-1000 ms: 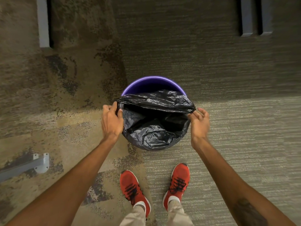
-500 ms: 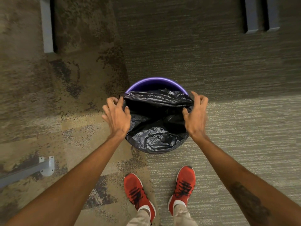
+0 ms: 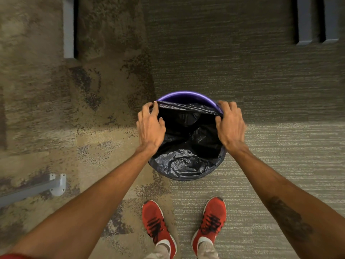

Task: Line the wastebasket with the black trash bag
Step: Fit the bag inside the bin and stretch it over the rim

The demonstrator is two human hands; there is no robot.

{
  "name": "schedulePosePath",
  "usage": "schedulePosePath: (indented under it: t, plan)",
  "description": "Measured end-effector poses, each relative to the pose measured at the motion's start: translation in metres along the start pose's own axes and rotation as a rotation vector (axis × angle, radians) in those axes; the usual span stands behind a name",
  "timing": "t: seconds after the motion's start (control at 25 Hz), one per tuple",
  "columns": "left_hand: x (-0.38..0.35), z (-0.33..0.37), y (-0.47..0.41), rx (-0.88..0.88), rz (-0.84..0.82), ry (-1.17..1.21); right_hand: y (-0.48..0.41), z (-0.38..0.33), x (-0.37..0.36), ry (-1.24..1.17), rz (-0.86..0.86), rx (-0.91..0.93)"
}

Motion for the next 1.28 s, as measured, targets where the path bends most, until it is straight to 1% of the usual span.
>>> schedulePosePath:
  t: [0.12,0.24,0.32,0.4,0.6,0.84,1.0,1.12,1.28]
  plan:
    - [-0.003,0.009,0.000,-0.032,-0.043,-0.026,-0.004,-0.008,0.001,-0.073,-0.035,0.076]
    - [-0.003,0.019,-0.002,-0.109,-0.066,-0.057,-0.007,-0.011,0.003,-0.008,-0.057,0.118]
    - [-0.001,0.022,-0.009,-0.137,-0.069,-0.080,-0.009,-0.008,0.004,0.055,-0.062,0.085]
    - [0.003,0.024,-0.016,-0.147,-0.070,-0.119,-0.006,-0.004,0.007,0.048,-0.045,0.048]
    - [0.016,0.029,-0.029,-0.191,-0.033,-0.145,0.014,0.012,0.011,-0.191,0.065,-0.122]
    - [0.016,0.030,-0.035,-0.267,-0.061,-0.248,0.013,0.012,0.015,-0.166,0.095,-0.097]
    - [0.015,0.026,-0.044,-0.306,-0.102,-0.297,0.007,0.012,0.017,-0.122,0.027,-0.035]
    - [0.015,0.026,-0.047,-0.338,-0.112,-0.302,-0.003,0.024,0.020,-0.223,-0.025,-0.076]
    - [0.020,0.033,-0.045,-0.326,-0.041,-0.296,-0.004,0.032,0.016,-0.308,-0.030,-0.088]
Point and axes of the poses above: each hand's wrist, its own y-axis away from the middle knuckle, its own x-axis out of the back of the hand, z = x × y, the point moved 6 cm from there along -y, towards the middle knuckle, and after that the axes turned 5 degrees about -y, right-handed, at the moved point
